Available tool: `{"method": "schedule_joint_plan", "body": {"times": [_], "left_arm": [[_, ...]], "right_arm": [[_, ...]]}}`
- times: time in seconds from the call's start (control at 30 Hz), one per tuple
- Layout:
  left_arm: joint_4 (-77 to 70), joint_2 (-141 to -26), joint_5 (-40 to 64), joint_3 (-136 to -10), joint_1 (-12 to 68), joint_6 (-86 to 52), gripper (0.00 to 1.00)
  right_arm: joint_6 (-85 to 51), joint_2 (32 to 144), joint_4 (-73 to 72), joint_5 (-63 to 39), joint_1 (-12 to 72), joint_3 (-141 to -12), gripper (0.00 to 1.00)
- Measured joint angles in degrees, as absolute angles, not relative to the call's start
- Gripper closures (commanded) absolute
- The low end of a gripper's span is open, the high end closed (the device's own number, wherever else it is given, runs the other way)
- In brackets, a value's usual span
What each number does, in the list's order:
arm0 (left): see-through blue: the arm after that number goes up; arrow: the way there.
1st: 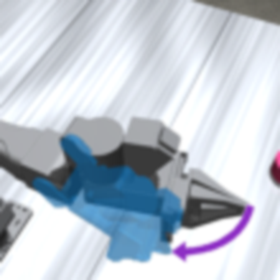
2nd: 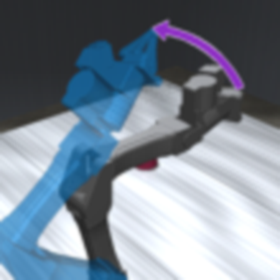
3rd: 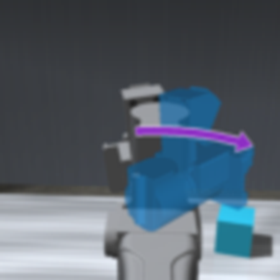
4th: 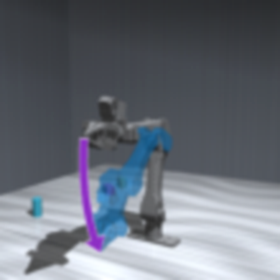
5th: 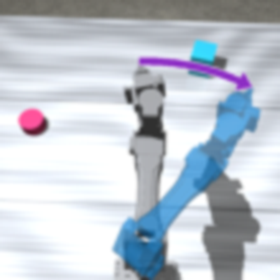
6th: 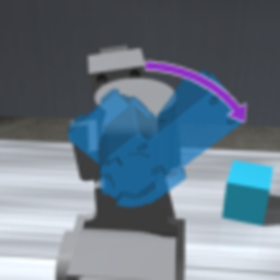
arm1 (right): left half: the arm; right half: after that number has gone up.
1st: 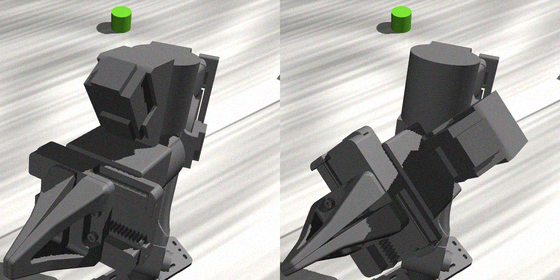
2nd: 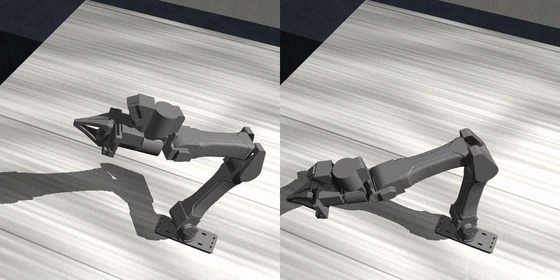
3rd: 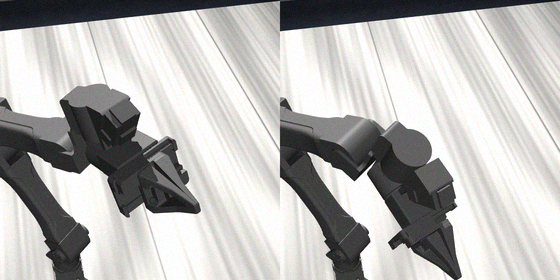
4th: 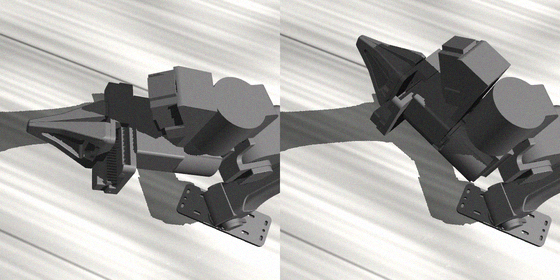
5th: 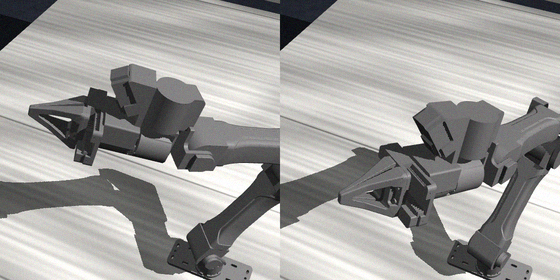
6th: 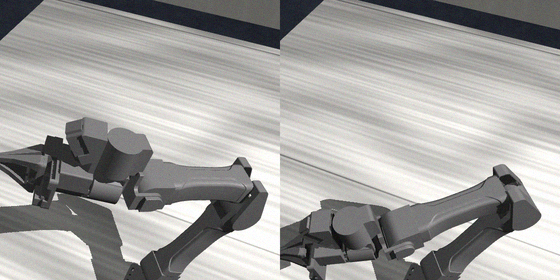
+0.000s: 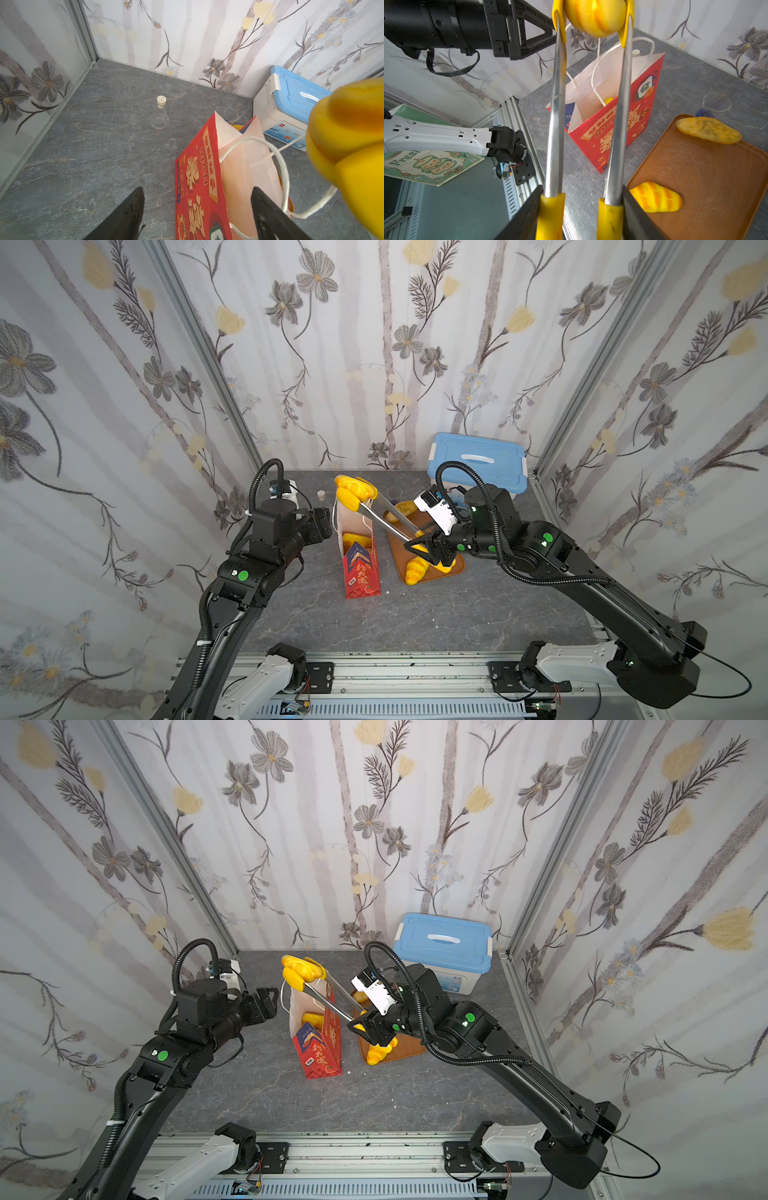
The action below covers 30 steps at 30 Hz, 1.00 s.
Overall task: Pack bread into a paper bag
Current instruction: Place the fake bread in the paper bag.
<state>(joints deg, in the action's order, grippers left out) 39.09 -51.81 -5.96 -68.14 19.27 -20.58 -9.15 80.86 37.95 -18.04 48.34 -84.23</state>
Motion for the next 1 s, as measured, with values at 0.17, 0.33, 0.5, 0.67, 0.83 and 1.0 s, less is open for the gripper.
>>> {"method": "schedule_joint_plan", "body": {"times": [0.17,0.33,0.5,0.67,0.83,1.0], "left_arm": [[39.2,-51.72,-5.98,-68.14,19.27,-20.58,0.18],[39.2,-51.68,-5.98,-68.14,19.27,-20.58,0.18],[39.2,-51.68,-5.98,-68.12,19.27,-20.58,0.18],[39.2,-51.57,-5.98,-68.12,19.27,-20.58,0.18],[39.2,-51.46,-6.0,-68.12,19.27,-20.58,0.18],[39.2,-51.59,-5.98,-68.12,19.27,-20.58,0.18]], "right_arm": [[-9.21,80.86,37.91,-18.04,48.34,-84.27,0.41],[-9.58,80.4,37.85,-18.04,48.36,-85.25,0.41],[-9.58,81.38,37.91,-18.06,48.36,-85.56,0.41],[-9.58,81.76,37.91,-18.06,48.36,-85.65,0.39],[-9.58,81.78,37.89,-18.06,48.36,-85.65,0.35],[-9.58,81.76,37.91,-18.06,48.36,-85.65,0.35]]}}
